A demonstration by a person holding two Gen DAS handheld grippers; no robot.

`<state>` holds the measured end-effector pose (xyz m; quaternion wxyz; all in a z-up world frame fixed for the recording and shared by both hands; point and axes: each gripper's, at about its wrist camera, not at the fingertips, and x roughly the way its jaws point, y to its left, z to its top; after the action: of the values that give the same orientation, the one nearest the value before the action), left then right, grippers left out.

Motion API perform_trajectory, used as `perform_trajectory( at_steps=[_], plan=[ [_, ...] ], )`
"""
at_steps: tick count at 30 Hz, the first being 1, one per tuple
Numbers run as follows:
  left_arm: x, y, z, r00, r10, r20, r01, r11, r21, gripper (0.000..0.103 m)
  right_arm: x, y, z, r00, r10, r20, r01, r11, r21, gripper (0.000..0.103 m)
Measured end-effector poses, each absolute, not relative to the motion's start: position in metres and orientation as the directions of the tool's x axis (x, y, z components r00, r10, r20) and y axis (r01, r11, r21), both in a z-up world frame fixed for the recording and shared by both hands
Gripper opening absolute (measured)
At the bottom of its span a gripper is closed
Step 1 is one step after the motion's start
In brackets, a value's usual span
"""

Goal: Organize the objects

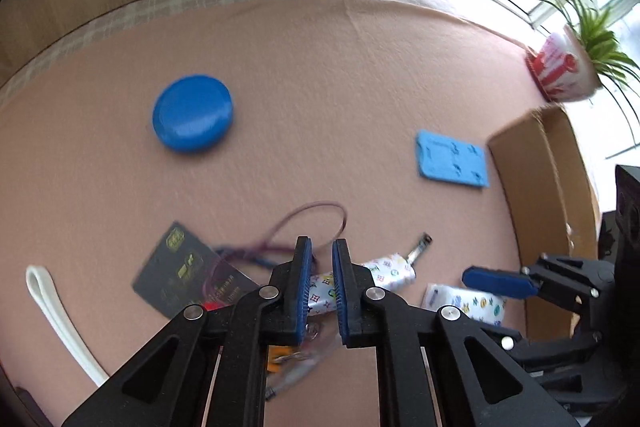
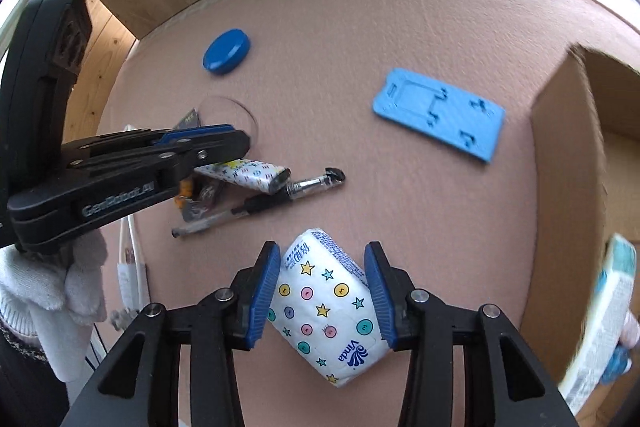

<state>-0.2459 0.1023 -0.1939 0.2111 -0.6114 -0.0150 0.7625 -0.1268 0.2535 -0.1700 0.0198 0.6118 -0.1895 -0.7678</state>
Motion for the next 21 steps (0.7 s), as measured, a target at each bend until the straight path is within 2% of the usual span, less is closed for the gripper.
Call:
perform_trajectory(
  at_steps=[2, 10, 16, 21],
  plan=[
    [-0.231, 0.102, -0.191, -0.171, 0.343, -0.924, -0.309, -0.909, -0.280, 0.011, -0.117, 0.251, -0.170, -0.249, -0.246, -0.937, -0.200, -0.933, 0.298, 0.040],
    [-0.178, 0.088, -0.192, -0.135, 0.470, -0.872, -0.276, -0.863, -0.423, 0.011, -0.104, 0.254, -0.170, -0.235, -0.240, -0.942, -0.208, -0.934, 0.290, 0.040],
    [-0.140, 0.077, -0.185, -0.146, 0.470, -0.871, -0.267, -0.866, -0.423, 0.011, -0.093, 0.256, -0.158, -0.258, -0.222, -0.940, -0.193, -0.942, 0.276, 0.040],
    [-0.136, 0.027, -0.152, -0.236, 0.439, -0.867, -0.211, -0.894, -0.396, 0.011, -0.101, 0.258, -0.141, -0.326, -0.249, -0.912, -0.189, -0.928, 0.321, 0.040]
  ],
)
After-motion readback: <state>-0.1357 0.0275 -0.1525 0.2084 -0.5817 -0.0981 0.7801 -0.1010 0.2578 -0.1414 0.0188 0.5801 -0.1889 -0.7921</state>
